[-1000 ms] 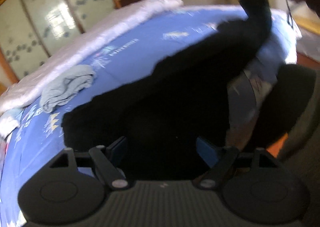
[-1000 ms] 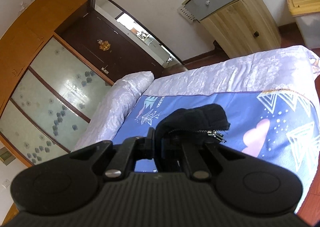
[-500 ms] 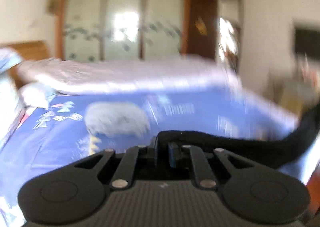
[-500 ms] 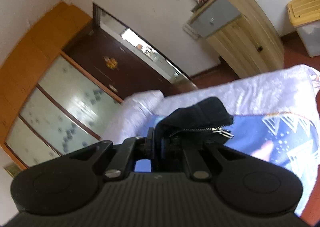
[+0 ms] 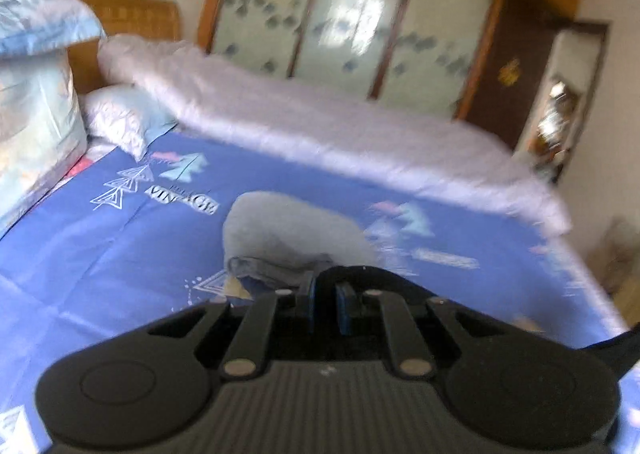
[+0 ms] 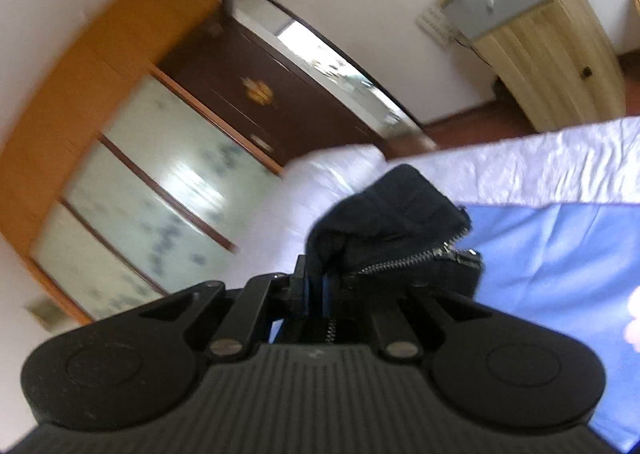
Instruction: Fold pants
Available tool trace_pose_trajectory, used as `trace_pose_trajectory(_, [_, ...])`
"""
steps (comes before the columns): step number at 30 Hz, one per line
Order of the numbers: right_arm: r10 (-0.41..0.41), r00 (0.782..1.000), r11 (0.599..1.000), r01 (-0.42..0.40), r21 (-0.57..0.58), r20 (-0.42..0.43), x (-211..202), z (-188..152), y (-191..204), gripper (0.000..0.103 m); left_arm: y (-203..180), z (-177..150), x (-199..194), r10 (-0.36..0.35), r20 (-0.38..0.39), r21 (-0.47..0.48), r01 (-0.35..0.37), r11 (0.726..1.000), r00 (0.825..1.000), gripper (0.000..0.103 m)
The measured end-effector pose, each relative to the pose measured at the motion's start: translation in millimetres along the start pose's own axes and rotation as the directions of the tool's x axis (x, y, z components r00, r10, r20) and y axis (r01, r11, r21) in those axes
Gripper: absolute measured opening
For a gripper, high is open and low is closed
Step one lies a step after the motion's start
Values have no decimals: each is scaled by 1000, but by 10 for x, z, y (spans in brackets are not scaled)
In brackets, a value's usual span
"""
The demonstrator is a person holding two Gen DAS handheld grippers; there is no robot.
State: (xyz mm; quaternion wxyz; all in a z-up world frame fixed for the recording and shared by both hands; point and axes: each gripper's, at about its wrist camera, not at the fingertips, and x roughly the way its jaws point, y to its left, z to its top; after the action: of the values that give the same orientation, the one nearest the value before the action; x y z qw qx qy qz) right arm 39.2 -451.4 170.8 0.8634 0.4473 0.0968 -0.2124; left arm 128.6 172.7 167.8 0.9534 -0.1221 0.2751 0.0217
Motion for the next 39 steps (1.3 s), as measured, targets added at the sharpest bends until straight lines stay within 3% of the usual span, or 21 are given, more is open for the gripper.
trace_pose_trajectory(1, [-36, 999, 999, 35, -13, -27, 298, -75, 44, 10, -36, 10, 272, 51, -13, 1, -51, 999, 999, 18])
trace_pose_trajectory(2, [-56, 996, 998, 53, -41, -73, 630, -166, 75, 14, -73, 19, 592, 112, -39, 8, -112, 994, 993, 33])
trace_pose_trajectory(3, [-78, 989, 994, 67, -86, -128, 905, -269, 82, 23, -92, -4, 859, 177, -83, 24, -175, 984, 981, 59])
trace_pose_trajectory(4, [-143, 975, 984, 123, -126, -172, 1134, -376, 73, 32, -102, -63, 1102, 275, -138, 46, -271, 961, 952, 61])
trace_pose_trajectory(5, [-241, 953, 966, 216, -144, -186, 1278, -505, 34, 41, -90, -171, 1225, 327, -182, 49, -324, 945, 927, 52])
trace_pose_trajectory(6, [-269, 944, 959, 245, -139, -191, 1309, -600, -19, 41, -36, -246, 1244, 315, -217, 32, -316, 948, 924, 52])
trace_pose_trajectory(8, [-183, 951, 980, 157, -121, -248, 1304, -758, -187, 40, 114, -432, 1142, 215, -252, -36, -231, 972, 944, 53])
trace_pose_trajectory(13, [-202, 926, 956, 115, -271, -319, 1165, -923, -565, 41, 412, -801, 865, 211, -283, -46, -233, 971, 936, 64])
trace_pose_trajectory(15, [-200, 922, 961, 119, -248, -331, 1147, -912, -675, 41, 472, -853, 812, 209, -301, -48, -234, 971, 930, 77])
trace_pose_trajectory(18, [-206, 935, 967, 148, -210, -289, 1044, -923, -718, 41, 500, -876, 865, 190, -318, -78, -225, 971, 929, 91])
trace_pose_trajectory(24, [-186, 935, 975, 137, -177, -301, 1048, -903, -717, 41, 278, -1168, 662, 77, -337, -102, -117, 988, 938, 92])
trace_pose_trajectory(28, [-190, 944, 968, 135, -209, -269, 1268, -827, -672, 41, 203, -1253, 563, 118, -336, -46, -141, 989, 934, 92])
trace_pose_trajectory(35, [-248, 931, 968, 226, -111, -267, 1945, -770, -887, 38, 214, -1311, 635, 152, -381, -63, -190, 980, 912, 92])
trace_pose_trajectory(39, [-217, 932, 976, 214, -41, -291, 2198, -794, -970, 36, 185, -1336, 708, 174, -399, -51, -212, 976, 900, 92])
